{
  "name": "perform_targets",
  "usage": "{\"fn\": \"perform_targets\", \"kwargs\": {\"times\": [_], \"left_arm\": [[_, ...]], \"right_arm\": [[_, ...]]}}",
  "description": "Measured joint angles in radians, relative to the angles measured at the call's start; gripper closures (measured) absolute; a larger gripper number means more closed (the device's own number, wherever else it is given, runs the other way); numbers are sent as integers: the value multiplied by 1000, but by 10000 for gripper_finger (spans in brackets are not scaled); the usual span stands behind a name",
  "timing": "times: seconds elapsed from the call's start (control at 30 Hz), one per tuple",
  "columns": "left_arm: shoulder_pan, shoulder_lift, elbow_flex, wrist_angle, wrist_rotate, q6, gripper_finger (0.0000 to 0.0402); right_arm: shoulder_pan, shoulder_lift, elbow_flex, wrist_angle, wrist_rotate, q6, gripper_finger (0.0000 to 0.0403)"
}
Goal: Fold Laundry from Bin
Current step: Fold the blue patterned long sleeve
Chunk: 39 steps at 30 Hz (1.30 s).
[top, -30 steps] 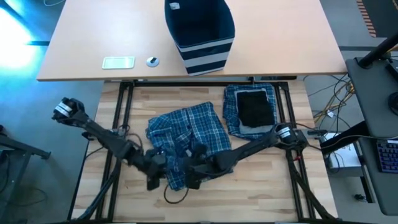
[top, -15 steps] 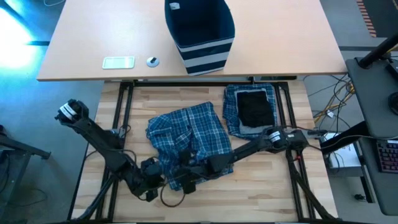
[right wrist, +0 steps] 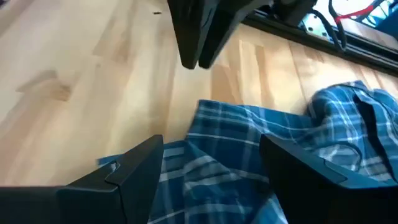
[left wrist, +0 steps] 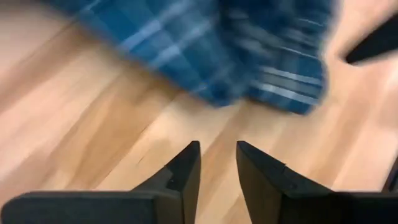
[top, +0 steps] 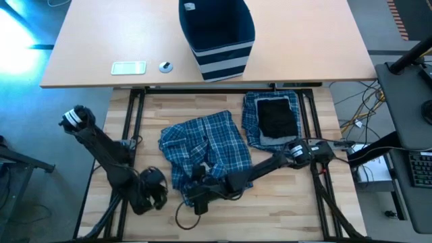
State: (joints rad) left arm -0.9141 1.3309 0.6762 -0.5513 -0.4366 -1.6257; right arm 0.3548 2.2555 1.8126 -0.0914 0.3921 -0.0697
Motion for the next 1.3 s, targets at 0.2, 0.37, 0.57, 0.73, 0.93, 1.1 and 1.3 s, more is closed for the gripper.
{"fn": "perform_targets", "kwargs": {"times": [0.2, 0.37, 0.57, 0.73, 0.93, 1.1, 1.3], "left_arm": [[18, -84, -133, 182, -52, -284, 233], [91, -67, -206, 317, -40, -394, 149], [145, -44, -209, 340, -46, -371, 122], [180, -29, -195, 427, -44, -296, 188], [207, 33, -202, 500, -7, -295, 356], [224, 11, -201, 651, -86, -294, 389], [244, -50, -201, 742, -218, -294, 399]], "right_arm": [[-2, 0, 0, 0, 3, 27, 140], [-1, 0, 0, 0, 1, 57, 148], [2, 0, 0, -8, 2, 62, 151], [3, 0, 0, -7, 1, 60, 153], [3, 0, 0, -8, 1, 53, 147], [19, -8, -1, -13, 10, 34, 145], [50, -88, -2, -118, 206, 265, 120]]}}
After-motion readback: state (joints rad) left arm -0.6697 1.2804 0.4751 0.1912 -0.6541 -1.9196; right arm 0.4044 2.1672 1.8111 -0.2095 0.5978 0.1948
